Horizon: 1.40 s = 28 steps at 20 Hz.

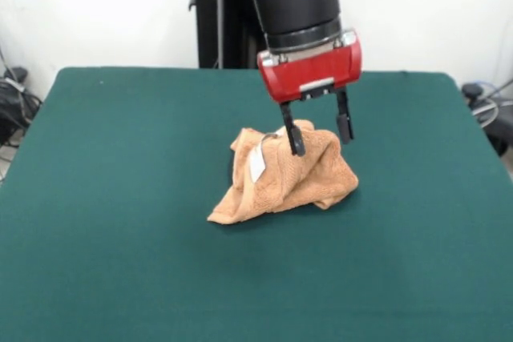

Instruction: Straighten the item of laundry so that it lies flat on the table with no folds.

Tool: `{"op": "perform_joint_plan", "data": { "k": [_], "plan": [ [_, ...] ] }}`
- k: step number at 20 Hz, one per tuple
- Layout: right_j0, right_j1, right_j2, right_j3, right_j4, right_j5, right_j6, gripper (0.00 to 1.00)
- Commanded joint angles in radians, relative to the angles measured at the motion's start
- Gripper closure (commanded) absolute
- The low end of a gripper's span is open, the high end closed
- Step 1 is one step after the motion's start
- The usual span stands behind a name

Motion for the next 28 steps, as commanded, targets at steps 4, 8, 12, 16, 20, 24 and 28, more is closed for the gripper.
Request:
{"op": "perform_joint_plan", "data": {
  "k": [4,8,12,16,20,24,28],
  "plan": [
    [-0.085,0.15,0.032,-0.023,-0.093,-0.03,-0.051,0.0],
    [-0.092,0.055,0.027,0.042,-0.094,-0.027,0.003,0.0],
    [-0.077,-0.038,0.036,0.081,-0.069,0.0,0.046,0.0],
    [-0.037,-0.09,0.017,0.115,-0.062,-0.028,0.1,0.0],
    [0.023,-0.154,-0.028,0.161,-0.061,-0.077,0.173,0.0],
    [0.067,-0.14,-0.067,0.169,-0.062,-0.118,0.203,0.0],
    [0.085,-0.065,-0.103,0.161,-0.081,-0.209,0.197,0.0]
  ]
}}
